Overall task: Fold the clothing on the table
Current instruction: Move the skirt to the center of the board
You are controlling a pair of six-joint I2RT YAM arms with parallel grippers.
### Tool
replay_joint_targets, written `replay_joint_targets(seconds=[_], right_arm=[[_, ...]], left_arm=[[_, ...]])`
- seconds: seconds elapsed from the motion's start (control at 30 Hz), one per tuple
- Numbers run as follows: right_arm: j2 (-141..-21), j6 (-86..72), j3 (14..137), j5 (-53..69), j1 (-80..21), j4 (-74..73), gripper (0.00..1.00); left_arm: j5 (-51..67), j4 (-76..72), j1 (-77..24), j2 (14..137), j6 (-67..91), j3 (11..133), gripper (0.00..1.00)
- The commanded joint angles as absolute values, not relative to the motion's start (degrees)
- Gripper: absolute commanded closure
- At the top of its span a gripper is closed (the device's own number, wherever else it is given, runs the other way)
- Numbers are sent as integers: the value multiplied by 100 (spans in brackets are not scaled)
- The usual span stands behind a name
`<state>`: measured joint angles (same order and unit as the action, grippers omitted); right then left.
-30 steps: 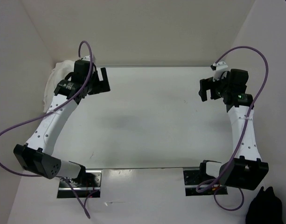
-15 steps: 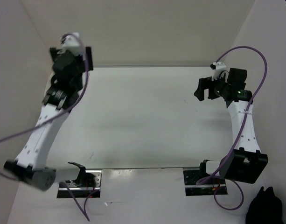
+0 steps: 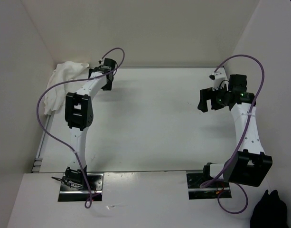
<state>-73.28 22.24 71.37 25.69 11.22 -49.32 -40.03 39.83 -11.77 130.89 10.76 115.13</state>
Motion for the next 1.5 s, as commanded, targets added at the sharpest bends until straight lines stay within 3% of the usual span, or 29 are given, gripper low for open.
replay_joint_targets(seconds=[0.0, 0.77, 0.83, 0.9, 0.93, 1.0, 1.27, 1.47], right_arm=[[-7312, 2382, 7461, 2373, 1072, -5309, 0], [-8156, 2127, 8666, 2241, 2285, -6117, 0], [-8156, 2127, 8666, 2241, 2338, -6117, 0], [-8156, 2127, 8666, 2189, 2338, -6169, 0], [-8156, 2127, 8666, 2188, 2338, -6170, 0], [-8156, 2127, 8666, 2188, 2338, -6170, 0], [-8218, 2022, 8666, 2495, 2391, -5838, 0], [-8393, 1819, 8727, 2821, 2391, -5336, 0]], left_arm=[[-4148, 4385, -705, 13234, 1625, 12303, 0], [-3464, 3929, 475, 14985, 1125, 13438, 0], [-3411, 3929, 536, 15090, 1064, 13438, 16], [-3331, 3929, 536, 15091, 1063, 13438, 48], [-3331, 3929, 536, 15143, 1063, 13438, 82], [-3077, 3929, 536, 15144, 1002, 13491, 100], [-2383, 3929, -411, 14047, 827, 12877, 100], [-1539, 4139, -2783, 12816, 536, 11700, 100]])
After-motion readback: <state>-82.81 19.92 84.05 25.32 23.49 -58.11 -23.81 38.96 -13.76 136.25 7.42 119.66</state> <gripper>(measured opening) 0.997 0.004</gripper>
